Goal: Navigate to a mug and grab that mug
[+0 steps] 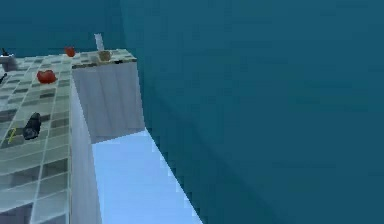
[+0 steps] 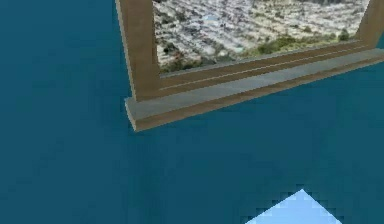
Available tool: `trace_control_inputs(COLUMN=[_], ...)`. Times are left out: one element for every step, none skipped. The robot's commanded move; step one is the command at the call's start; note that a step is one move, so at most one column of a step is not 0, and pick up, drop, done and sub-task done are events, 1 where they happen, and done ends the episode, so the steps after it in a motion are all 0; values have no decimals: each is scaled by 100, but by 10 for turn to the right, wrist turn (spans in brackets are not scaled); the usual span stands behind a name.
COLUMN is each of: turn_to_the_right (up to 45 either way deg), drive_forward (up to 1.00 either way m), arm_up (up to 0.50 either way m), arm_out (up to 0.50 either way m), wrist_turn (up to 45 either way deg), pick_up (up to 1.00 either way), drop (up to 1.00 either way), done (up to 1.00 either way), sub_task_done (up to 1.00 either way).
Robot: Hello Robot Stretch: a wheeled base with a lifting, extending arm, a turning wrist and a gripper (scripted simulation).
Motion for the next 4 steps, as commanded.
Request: trace_control_inputs(turn_to_the_right=[0,-210,0,-30], drive_forward=[35,0,100,0], arm_up=[0,0,0,0], arm_out=[0,0,0,0], wrist_turn=[0,0,0,0], pick_up=[0,0,0,0], drop=[0,0,0,0], done=[0,0,0,0], sub_task_done=[0,0,0,0])
